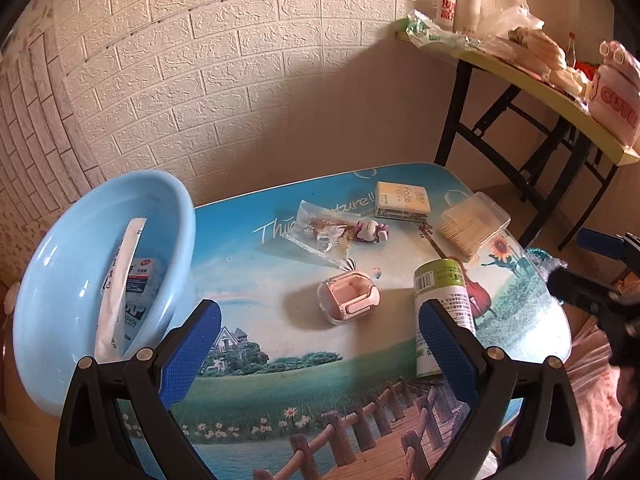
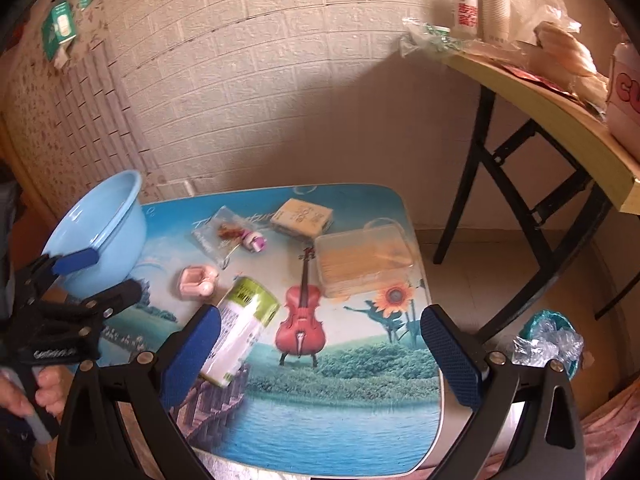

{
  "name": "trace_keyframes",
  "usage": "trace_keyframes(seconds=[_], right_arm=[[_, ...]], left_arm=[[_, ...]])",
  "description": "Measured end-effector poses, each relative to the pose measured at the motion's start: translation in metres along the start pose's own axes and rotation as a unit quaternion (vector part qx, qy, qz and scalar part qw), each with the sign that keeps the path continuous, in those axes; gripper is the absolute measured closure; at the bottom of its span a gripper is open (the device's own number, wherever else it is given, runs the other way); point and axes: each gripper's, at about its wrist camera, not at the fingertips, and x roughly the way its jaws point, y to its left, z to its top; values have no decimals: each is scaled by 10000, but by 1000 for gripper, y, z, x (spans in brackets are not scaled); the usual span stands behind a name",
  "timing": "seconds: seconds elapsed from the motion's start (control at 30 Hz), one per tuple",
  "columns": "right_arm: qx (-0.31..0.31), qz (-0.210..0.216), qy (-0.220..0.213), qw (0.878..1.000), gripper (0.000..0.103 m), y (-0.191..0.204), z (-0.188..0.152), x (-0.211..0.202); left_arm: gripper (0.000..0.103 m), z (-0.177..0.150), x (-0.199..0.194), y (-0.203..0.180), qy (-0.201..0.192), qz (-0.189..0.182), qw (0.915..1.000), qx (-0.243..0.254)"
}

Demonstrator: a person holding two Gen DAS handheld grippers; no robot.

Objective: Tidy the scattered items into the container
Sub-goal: 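Move both grippers back over the table toward the remaining items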

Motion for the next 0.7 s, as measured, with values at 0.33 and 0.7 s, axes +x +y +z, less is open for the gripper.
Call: trace_keyframes(seconds=[0.33,0.7], right_arm=[[-489,573,20,9972,2,13,-15,2],[-1282,1191,29,9846,2,16,-24,6]], left_arm=[[3,-3,21,-8,209,-49,9997,-112],[3,-3,41,-2,377,-152,9984,-382]])
